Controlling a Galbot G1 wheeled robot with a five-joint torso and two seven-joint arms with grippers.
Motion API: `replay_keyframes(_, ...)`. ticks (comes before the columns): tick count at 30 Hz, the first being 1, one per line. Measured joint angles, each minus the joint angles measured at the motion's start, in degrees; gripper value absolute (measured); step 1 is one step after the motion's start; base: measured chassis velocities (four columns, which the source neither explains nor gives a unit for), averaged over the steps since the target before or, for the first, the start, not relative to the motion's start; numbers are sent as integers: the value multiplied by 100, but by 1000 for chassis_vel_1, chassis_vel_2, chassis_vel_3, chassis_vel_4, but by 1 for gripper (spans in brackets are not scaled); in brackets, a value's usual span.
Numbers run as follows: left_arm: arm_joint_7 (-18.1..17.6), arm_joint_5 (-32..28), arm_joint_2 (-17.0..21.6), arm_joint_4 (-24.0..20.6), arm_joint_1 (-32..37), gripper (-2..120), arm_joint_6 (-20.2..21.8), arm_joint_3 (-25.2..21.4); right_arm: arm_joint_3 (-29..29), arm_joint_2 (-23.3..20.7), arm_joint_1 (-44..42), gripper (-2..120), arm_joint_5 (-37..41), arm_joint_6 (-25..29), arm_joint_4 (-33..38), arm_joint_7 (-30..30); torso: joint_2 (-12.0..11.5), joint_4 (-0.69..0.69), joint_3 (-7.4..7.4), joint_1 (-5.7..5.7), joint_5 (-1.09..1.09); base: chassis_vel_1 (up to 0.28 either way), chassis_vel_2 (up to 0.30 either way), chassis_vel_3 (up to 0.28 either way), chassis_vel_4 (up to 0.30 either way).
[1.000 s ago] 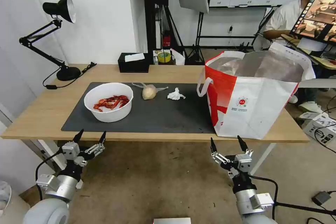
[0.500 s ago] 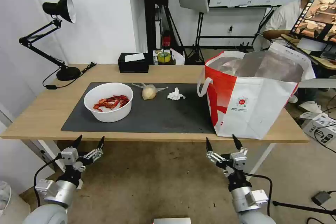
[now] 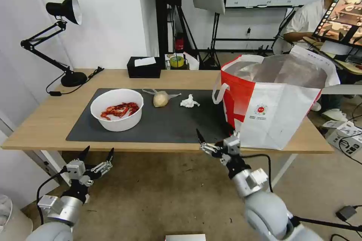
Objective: Pick up the trash from the table and place it into the takeout bag.
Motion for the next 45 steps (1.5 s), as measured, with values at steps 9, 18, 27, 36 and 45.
replay_keyframes(9, -12, -76, 148, 2, 36, 100, 19, -137, -1247, 251, 1803, 100, 691, -649, -793, 547, 0, 1, 0, 0, 1, 0, 0, 0, 0)
replay_keyframes(18, -23, -59, 133, 136, -36, 100, 25, -7, -2105, 979, 3400, 100, 1675, -1560, -1914, 2006, 0, 1, 0, 0, -1, 0, 0, 0, 0)
replay_keyframes(27, -23, -50, 127, 228, -143, 100, 25, 93, -2311, 1684, 4142, 100, 2237, -2047, -3233, 2993, 0, 0, 0, 0, 0, 0, 0, 0, 0)
replay_keyframes(36, -18, -16, 78, 270, -162, 100, 3, 95, -2288, 2385, 4547, 100, 2241, -2028, -4597, 3263, 0, 0, 0, 0, 0, 0, 0, 0, 0)
replay_keyframes(45, -18, -10, 60, 288, -273, 100, -2, 138, -2276, 2742, 4795, 100, 2245, -2041, -5353, 3281, 0, 1, 0, 0, 0, 0, 0, 0, 0)
